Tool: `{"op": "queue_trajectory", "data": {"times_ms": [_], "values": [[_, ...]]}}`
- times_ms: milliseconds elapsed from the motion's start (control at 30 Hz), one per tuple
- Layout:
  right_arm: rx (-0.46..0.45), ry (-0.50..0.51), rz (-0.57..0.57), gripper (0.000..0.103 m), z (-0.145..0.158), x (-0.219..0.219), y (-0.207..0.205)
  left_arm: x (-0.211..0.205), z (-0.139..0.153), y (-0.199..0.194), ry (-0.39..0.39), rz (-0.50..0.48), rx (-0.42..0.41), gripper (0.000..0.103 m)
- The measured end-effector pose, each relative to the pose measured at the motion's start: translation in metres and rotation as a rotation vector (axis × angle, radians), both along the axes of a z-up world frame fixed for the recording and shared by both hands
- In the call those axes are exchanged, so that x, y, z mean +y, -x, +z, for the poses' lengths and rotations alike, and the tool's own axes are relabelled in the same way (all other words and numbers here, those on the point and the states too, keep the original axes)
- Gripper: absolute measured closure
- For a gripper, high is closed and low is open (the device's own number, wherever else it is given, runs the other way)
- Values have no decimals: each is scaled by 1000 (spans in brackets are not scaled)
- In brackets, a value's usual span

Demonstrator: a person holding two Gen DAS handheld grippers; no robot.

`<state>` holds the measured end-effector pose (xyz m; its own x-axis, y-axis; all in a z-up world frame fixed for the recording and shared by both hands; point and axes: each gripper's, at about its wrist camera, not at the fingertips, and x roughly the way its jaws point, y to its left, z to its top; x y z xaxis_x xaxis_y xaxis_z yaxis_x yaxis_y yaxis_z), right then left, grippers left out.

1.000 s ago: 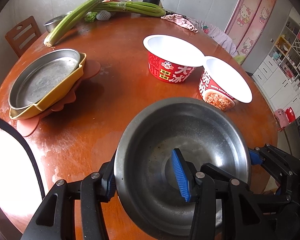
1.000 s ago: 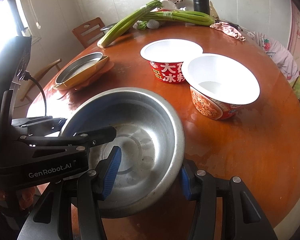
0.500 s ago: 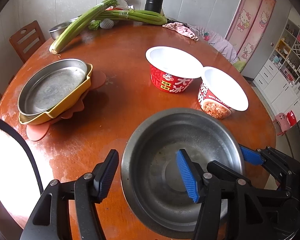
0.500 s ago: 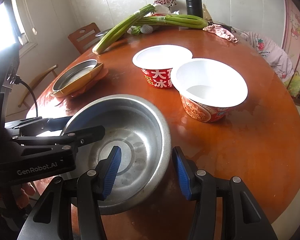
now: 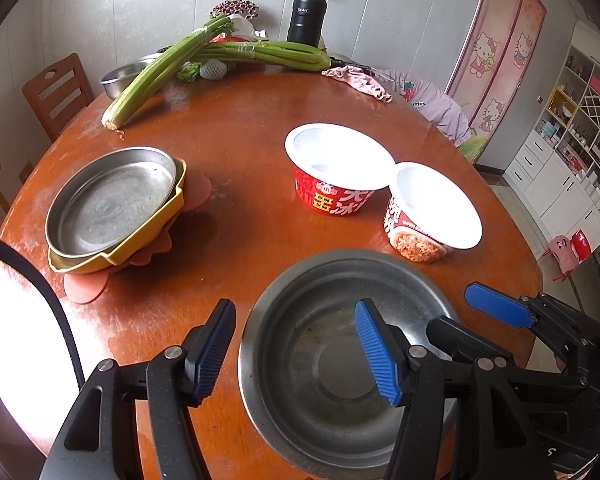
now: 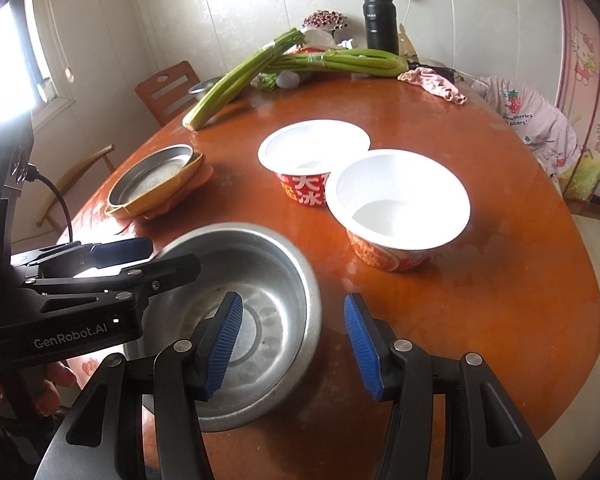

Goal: Organize plates and bowls
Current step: 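Move the left gripper to the rim of a white paper bowl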

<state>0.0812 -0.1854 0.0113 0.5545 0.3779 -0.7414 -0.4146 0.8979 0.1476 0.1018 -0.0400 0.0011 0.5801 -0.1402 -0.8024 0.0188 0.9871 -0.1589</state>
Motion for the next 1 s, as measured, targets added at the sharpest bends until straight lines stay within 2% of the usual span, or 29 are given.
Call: {"op": "queue_trajectory", "data": {"times_ms": [467,1000], "values": [[-27,-18,-27,46,18,-15,-6,-10,21,-9,-10,-16,-35,41],[-41,-51,-138,46,30,-59,-37,-42,31,-45,18,-89,-20,41]]}}
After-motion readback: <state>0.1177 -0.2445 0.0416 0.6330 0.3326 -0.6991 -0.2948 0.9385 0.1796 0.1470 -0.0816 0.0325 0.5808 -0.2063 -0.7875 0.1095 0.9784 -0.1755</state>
